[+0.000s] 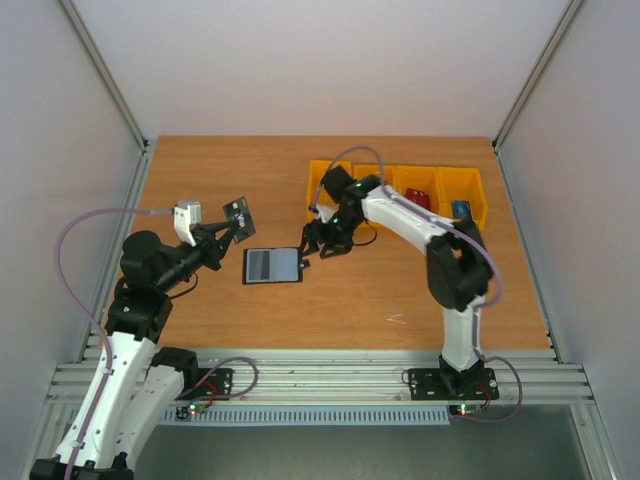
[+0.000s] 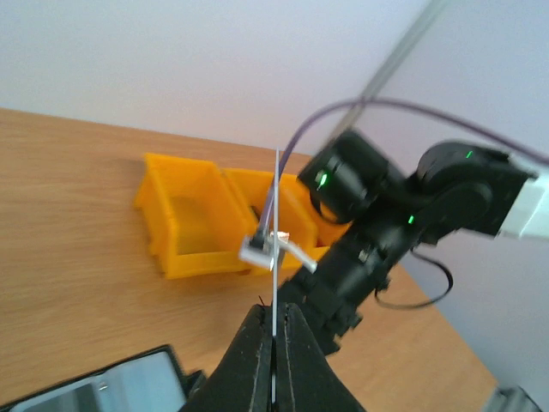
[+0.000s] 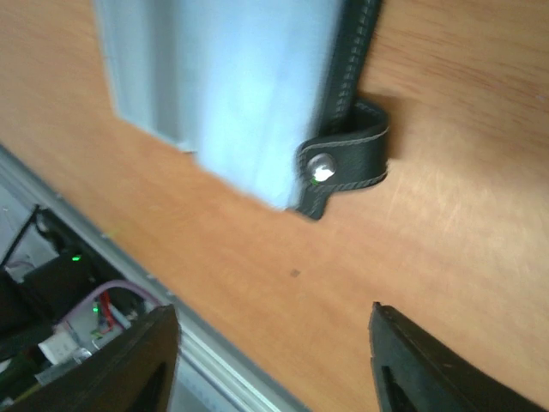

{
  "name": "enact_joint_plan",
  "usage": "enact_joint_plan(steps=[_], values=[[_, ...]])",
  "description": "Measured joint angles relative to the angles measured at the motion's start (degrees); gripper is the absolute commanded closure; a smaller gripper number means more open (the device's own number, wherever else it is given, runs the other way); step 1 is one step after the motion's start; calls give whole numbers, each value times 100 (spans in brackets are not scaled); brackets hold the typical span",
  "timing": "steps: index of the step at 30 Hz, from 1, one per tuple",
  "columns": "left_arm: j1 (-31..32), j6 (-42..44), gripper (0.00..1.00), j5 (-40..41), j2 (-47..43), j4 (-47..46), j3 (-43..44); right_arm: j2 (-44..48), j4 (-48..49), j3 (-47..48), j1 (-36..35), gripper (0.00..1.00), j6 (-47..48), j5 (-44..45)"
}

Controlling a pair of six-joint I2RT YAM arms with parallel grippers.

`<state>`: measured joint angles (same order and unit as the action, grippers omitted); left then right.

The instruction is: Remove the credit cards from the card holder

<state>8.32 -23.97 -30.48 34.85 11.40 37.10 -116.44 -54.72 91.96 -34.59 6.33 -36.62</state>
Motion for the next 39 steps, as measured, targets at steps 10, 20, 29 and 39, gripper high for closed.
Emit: enact_joint_plan(steps=[10,20,29,39], values=[[0,-463,100,-1681,15,-1499,-92,2389,1224,516,46,25,811,-1779],[0,-686,100,-2100,28,-1858,-92,2087,3110,328,-483,72,-162,-2708],[0,-778,100,-2026,31,-1825,-92,2048,3755,37,-527,99,-638,-3080],[0,-621,33,-1202,31,-1143,-90,1939,2669,439,-361,99,-105,-2684]])
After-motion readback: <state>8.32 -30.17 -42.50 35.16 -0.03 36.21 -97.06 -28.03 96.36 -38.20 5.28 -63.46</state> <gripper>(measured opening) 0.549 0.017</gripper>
